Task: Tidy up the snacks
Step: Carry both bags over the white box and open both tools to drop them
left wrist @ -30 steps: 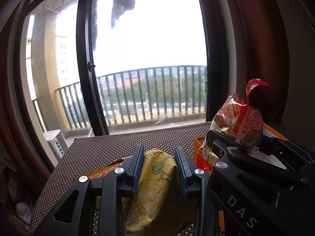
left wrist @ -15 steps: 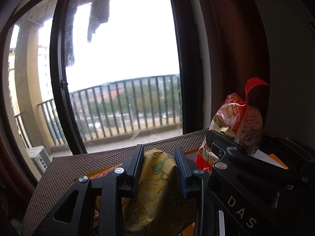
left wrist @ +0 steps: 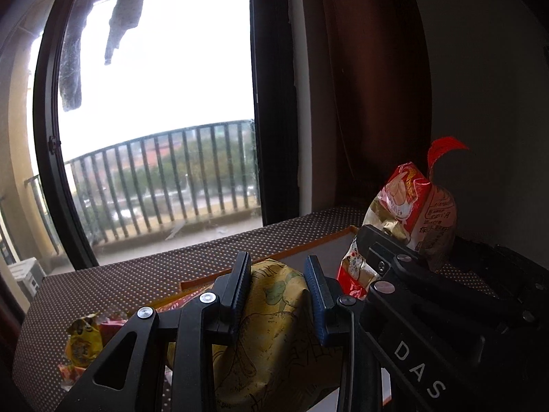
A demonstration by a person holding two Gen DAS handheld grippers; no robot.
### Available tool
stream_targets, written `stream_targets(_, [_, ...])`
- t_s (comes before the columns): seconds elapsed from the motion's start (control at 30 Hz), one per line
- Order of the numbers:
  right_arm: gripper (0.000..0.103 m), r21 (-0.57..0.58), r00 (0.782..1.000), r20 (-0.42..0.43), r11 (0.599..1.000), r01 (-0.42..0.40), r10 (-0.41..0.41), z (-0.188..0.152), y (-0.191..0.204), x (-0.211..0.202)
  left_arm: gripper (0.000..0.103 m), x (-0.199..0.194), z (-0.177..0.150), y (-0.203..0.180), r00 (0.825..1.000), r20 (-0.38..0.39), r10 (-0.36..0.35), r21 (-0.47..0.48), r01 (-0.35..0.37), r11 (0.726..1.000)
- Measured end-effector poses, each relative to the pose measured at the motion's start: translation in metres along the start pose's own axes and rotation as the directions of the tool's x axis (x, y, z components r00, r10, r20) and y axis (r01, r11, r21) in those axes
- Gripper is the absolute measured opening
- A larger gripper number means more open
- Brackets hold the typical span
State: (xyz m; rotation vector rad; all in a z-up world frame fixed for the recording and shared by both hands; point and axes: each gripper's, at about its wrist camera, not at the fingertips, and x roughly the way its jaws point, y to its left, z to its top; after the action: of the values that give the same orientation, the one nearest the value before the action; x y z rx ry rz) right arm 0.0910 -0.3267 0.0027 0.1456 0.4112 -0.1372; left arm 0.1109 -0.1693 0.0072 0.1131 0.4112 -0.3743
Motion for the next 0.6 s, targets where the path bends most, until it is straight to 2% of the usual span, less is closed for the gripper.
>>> stream_targets(0.23, [0.055, 0.032, 0.997, -0.044, 0.997, 0.070, -0.069, -0.002, -0.032, 0.014, 0.032, 0.026, -0.001, -0.028, 0.996, -0.055, -0.067, -0.002, 0.067, 0.998])
stream_targets(0.33, [0.055, 0.042, 0.993, -0.074, 0.995, 0.094, -0.091, -0.003, -0.042, 0.024, 0.035, 0.037, -0.006, -0.033, 0.992, -0.094, -0.089, -0.004, 0.089, 0.996])
stream_targets(0.4, [0.055, 0.043, 0.990, -0.103, 0.994, 0.102, -0.097, -0.007, -0.047, 0.034, 0.037, 0.048, -0.011, -0.032, 0.984, -0.146, -0.104, -0.027, 0.101, 0.995])
stream_targets(0.5, [0.055, 0.056, 0.983, -0.165, 0.994, 0.090, -0.079, -0.015, -0.052, 0.049, 0.040, 0.064, -0.019, -0.027, 0.961, -0.236, -0.143, -0.074, 0.128, 0.989])
stream_targets(0.6, [0.055, 0.059, 0.974, -0.214, 0.995, 0.085, -0.071, -0.023, -0.053, 0.061, 0.041, 0.069, -0.022, -0.029, 0.962, -0.246, -0.116, -0.038, 0.111, 0.993])
